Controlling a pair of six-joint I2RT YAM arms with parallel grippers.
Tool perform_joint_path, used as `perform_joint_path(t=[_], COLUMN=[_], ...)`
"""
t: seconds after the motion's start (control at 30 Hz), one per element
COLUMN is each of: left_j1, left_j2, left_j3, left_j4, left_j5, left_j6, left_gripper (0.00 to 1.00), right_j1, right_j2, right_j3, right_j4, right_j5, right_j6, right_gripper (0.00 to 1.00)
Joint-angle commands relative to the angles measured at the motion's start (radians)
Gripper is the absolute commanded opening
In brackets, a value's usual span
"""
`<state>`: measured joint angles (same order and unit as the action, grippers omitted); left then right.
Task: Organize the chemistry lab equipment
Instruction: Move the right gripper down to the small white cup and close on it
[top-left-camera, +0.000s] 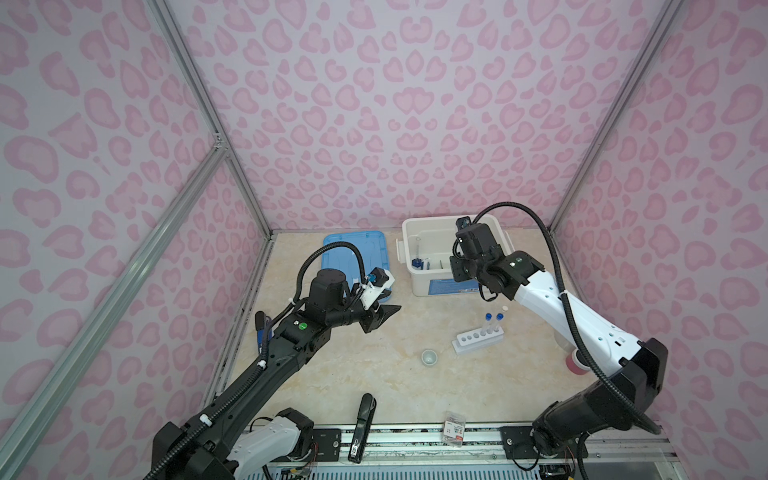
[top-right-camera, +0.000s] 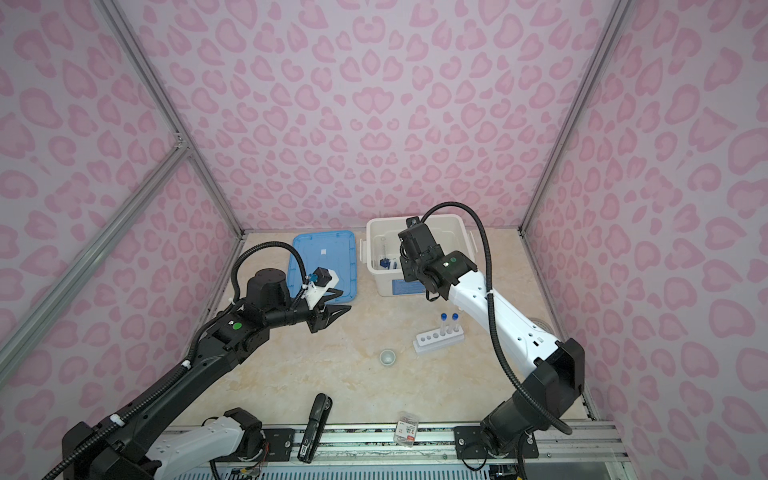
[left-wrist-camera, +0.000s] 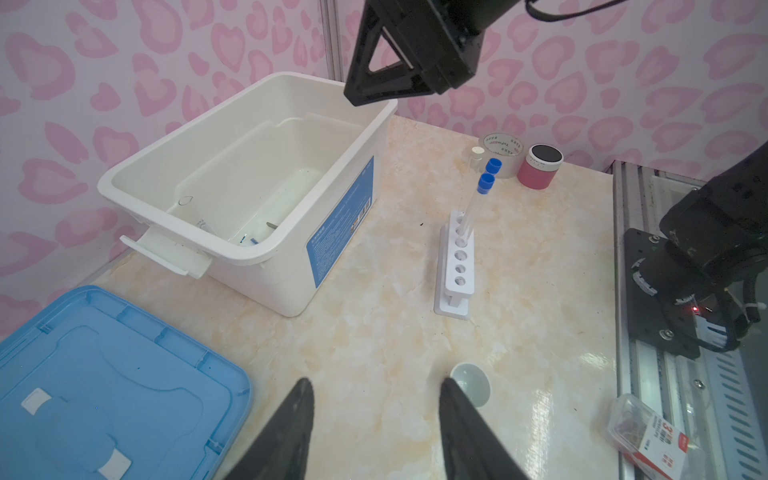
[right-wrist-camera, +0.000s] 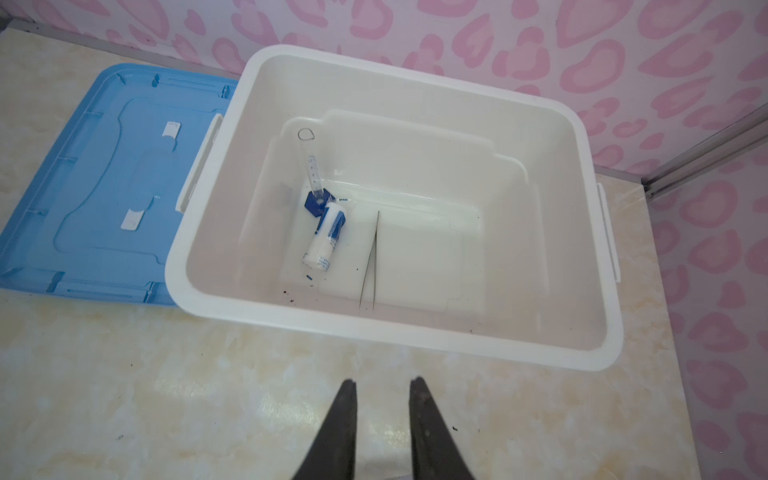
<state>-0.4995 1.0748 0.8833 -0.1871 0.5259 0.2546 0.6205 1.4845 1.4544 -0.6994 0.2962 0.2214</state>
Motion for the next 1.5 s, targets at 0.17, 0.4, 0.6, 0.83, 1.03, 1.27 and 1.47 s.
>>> perform_joint_path(t=[0.17,0.4,0.6,0.83,1.03,1.27,1.47], left_j1=[0.001,0.001,0.001,0.001,0.001,0.001,0.001], left_j2=[0.008,0.010,0.020,0.034,0.039,0.045,0.053], left_j3=[-0.013,-0.026,-0.029,-0.032,-0.031,-0.031,-0.029], left_j4=[0.023,0.025,0.025,0.026,0.021,0.020,0.017], left_j5=[0.004,-0.007,-0.010,-0.008,-0.014,-0.011,-0.010], left_j6=[0.008,0.007,0.008,0.008,0.011,0.011,0.012], left_gripper=[0.51,0.51,0.51,0.51,0.51,0.50,0.50], right_j1=[0.109,0.190,0.239,0.287,0.299,0.299,0.299], right_j2=[-0.143,-0.168,-0.124,-0.014,0.054,0.089,0.115], right_j3=[-0.185,-0.305,-0.350,-0.385,-0.397,-0.438,-0.456], right_j4=[0.047,0.056,0.029,0.062,0.079,0.103,0.124], right_j5=[0.012,-0.081,-0.152,-0.254,-0.272,-0.292,-0.311], right_j6=[0.020,0.058,0.081,0.095,0.091,0.095,0.098], right_gripper=[0.28,0.29,0.30,0.35,0.36,0.36,0.35])
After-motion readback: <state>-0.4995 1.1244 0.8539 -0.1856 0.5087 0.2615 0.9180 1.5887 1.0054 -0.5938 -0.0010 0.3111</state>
